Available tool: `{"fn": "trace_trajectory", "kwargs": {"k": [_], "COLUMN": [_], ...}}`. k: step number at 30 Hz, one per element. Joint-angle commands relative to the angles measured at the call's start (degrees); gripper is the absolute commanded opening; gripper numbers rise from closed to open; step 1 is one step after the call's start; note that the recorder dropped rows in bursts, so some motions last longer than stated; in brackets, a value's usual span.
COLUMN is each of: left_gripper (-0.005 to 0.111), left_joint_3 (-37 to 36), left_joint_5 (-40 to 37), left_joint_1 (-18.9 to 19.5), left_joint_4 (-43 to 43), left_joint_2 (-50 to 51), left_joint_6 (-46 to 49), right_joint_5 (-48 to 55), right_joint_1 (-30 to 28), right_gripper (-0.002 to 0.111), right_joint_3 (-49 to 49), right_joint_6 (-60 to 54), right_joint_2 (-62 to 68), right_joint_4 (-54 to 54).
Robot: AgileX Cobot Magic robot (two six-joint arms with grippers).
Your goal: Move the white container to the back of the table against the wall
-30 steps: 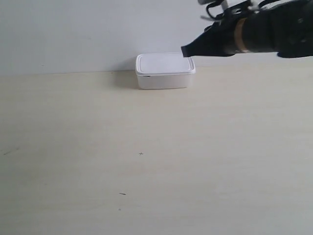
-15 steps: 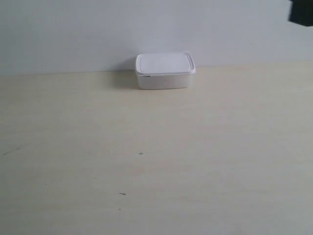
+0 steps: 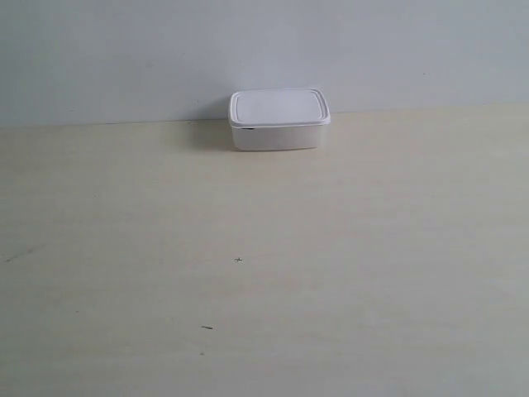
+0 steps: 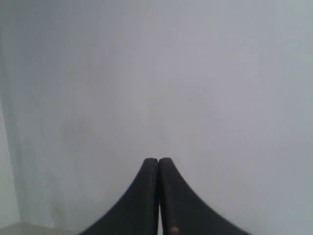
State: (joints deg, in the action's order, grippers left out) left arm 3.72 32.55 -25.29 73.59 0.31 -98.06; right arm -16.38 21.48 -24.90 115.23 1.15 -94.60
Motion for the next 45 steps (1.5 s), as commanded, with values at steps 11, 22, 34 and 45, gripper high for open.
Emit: {"fn": "trace_trajectory", "kwargs": {"k": [11, 22, 34, 45], "left_gripper": [0.000, 0.000, 0.000, 0.000], "left_joint_3": [-3.72, -3.72, -3.72, -3.72], "left_joint_5": [-16.47, -18.33, -18.07, -18.07], "left_joint_1": [0.17, 0.17, 0.17, 0.17], "left_joint_4": [-3.71, -1.76, -1.76, -1.76], "left_joint_2": [-0.31, -0.31, -0.31, -0.31], "left_joint_6": [21.01, 21.41, 21.41, 21.41], "right_joint_5": [-1.44, 2.30, -7.91, -7.91], "right_joint_1": [-0.13, -0.13, -0.13, -0.13], "right_gripper": [0.000, 0.000, 0.000, 0.000], "right_joint_3": [14.93, 24.90, 24.90, 24.90], "right_joint_6": [4.53, -10.46, -11.63, -11.63], "right_joint_2": [-1.15, -1.15, -1.15, -1.15], "right_joint_4": [0.53, 7.54, 4.39, 4.39]}}
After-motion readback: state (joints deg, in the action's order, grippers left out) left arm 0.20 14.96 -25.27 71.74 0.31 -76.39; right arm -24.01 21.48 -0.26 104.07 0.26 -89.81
